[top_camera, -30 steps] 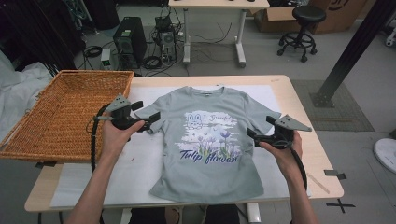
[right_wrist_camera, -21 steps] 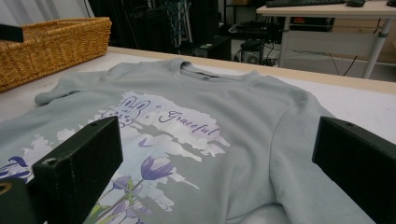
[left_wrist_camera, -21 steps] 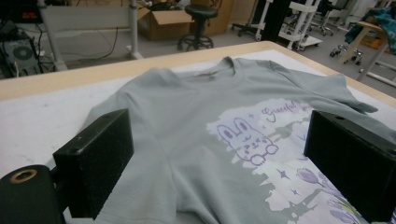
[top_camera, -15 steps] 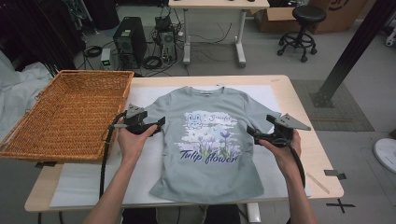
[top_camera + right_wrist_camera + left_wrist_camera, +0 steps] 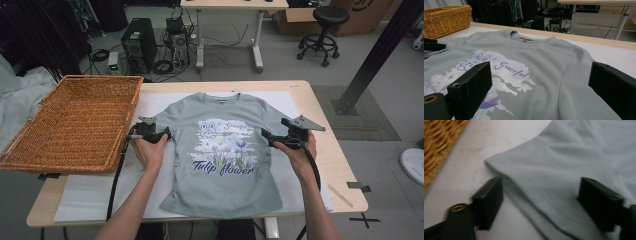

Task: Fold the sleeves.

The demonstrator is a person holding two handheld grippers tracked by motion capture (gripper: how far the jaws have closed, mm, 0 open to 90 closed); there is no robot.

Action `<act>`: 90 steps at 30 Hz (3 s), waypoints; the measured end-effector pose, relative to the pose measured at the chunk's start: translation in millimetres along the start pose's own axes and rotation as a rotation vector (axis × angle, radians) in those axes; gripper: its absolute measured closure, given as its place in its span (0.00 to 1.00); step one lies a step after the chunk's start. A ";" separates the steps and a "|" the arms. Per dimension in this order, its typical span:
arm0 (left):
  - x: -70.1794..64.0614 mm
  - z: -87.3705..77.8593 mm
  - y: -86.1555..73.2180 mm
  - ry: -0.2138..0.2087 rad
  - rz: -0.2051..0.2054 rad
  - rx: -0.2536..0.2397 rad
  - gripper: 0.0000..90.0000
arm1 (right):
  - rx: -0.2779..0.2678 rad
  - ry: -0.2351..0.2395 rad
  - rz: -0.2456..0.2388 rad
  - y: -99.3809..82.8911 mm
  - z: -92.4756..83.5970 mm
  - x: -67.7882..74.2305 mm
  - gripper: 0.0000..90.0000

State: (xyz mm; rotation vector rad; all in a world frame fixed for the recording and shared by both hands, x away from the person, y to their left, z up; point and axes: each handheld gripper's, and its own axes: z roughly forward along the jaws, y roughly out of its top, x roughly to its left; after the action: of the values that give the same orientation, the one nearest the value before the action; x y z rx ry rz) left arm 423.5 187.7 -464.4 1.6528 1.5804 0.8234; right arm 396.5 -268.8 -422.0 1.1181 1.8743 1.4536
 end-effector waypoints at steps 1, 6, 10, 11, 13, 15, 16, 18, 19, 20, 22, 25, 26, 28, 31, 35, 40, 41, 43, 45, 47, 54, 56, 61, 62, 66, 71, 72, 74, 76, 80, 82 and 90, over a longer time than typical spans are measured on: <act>-1.2 0.1 -2.0 -0.004 0.005 -0.019 0.40 | 0.001 -0.002 0.003 -0.6 0.4 -0.3 0.06; 2.9 0.3 -1.3 -0.026 -0.039 -0.030 0.70 | 0.006 0.002 -0.003 -1.5 0.2 0.9 0.06; 17.5 1.0 3.4 -0.120 -0.157 -0.014 0.94 | 0.001 0.007 -0.006 -0.6 -2.2 0.9 0.06; 17.7 0.5 5.4 -0.126 -0.153 -0.021 0.96 | 0.002 0.005 -0.008 -0.7 -2.4 0.4 0.07; 15.1 -1.2 10.1 -0.149 -0.131 -0.033 0.97 | 0.004 0.003 -0.007 -1.3 -2.3 -0.8 0.07; 11.5 -3.8 15.0 -0.177 -0.125 -0.065 0.97 | 0.004 -0.001 -0.004 -2.3 -2.0 -1.4 0.07; 9.2 -5.1 17.1 -0.199 -0.135 -0.094 0.97 | 0.003 -0.003 -0.001 -2.7 -2.1 -1.4 0.07; 3.0 -7.3 22.2 -0.236 -0.123 -0.120 0.97 | 0.000 -0.006 0.005 -3.9 -2.1 -1.8 0.07; -2.2 -7.7 25.4 -0.260 -0.089 -0.129 0.97 | 0.001 -0.006 0.007 -4.6 -2.0 -2.0 0.07; -8.5 -8.3 28.3 -0.276 -0.051 -0.151 0.97 | 0.003 -0.007 0.008 -5.4 -1.8 -2.4 0.07; -22.2 -9.5 34.9 -0.321 0.009 -0.171 0.97 | 0.008 -0.008 0.014 -7.2 -0.9 -2.9 0.07; -45.9 -8.2 41.1 -0.391 0.081 -0.193 0.97 | 0.011 -0.013 0.022 -10.0 -0.5 -3.4 0.07; -54.4 -6.9 42.0 -0.416 0.106 -0.185 0.97 | 0.011 -0.013 0.024 -10.8 -0.6 -3.3 0.08; -71.9 -3.5 41.1 -0.455 0.166 -0.177 0.97 | 0.010 -0.013 0.028 -12.1 -1.3 -3.0 0.08; -94.6 5.5 35.4 -0.500 0.235 -0.122 0.97 | 0.009 -0.015 0.034 -13.8 -3.1 -2.6 0.08; -109.5 18.8 23.8 -0.512 0.248 -0.048 0.94 | 0.013 -0.018 0.039 -16.0 -5.9 -3.1 0.08; -111.6 26.9 16.5 -0.579 0.226 0.008 0.77 | 0.020 -0.024 0.046 -18.1 -9.3 -6.1 0.08; -110.3 26.2 18.4 -0.594 0.212 0.011 0.69 | 0.022 -0.026 0.048 -18.2 -9.7 -6.5 0.08; -103.7 21.6 23.8 -0.646 0.187 -0.011 0.57 | 0.021 -0.028 0.050 -17.7 -10.1 -7.1 0.08; -92.8 15.2 30.6 -0.656 0.166 -0.066 0.56 | 0.018 -0.032 0.048 -16.7 -10.9 -7.4 0.08; -78.2 9.0 37.7 -0.634 0.123 -0.114 0.53 | 0.015 -0.044 0.048 -16.0 -12.1 -8.3 0.09; -67.0 31.5 45.3 -0.417 0.077 -0.110 0.64 | 0.020 -0.089 0.089 -18.0 -17.1 -13.1 0.11; -77.0 38.2 47.6 -0.405 0.141 -0.088 0.65 | 0.015 -0.086 0.089 -18.2 -19.5 -12.8 0.11; -102.6 50.3 40.1 -0.441 0.250 -0.025 0.61 | 0.021 -0.093 0.089 -15.9 -22.5 -16.6 0.11; -105.2 52.1 38.0 -0.453 0.248 -0.018 0.60 | 0.016 -0.093 0.091 -15.1 -22.7 -16.5 0.11; -110.9 51.4 37.3 -0.506 0.304 -0.027 0.54 | 0.010 -0.102 0.092 -14.3 -22.0 -15.2 0.11; -87.0 29.6 50.8 -0.474 0.258 -0.107 0.48 | 0.054 -0.194 0.123 -16.9 -20.2 -23.0 0.19; -81.1 24.2 52.9 -0.472 0.247 -0.127 0.48 | 0.054 -0.229 0.150 -17.3 -20.3 -26.6 0.21; -69.9 13.7 56.1 -0.457 0.245 -0.158 0.48 | 0.061 -0.291 0.193 -18.3 -20.7 -35.0 0.29; -60.7 5.4 57.6 -0.450 0.241 -0.183 0.47 | 0.056 -0.333 0.246 -19.1 -19.0 -43.1 0.33; -46.1 -3.3 56.6 -0.434 0.228 -0.205 0.47 | 0.100 -0.370 0.263 -19.6 -7.7 -49.7 0.38; -40.2 -5.3 54.5 -0.425 0.220 -0.206 0.47 | 0.167 -0.392 0.224 -21.9 0.2 -49.3 0.39; -28.4 -6.8 44.9 -0.408 0.213 -0.198 0.47 | 0.267 -0.479 0.195 -32.0 15.2 -45.7 0.34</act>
State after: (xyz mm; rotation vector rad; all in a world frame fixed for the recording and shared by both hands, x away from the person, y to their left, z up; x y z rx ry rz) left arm 441.3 159.0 -422.8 1.7298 1.0256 0.6687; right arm 423.3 -302.1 -460.9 1.6474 1.6741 0.9270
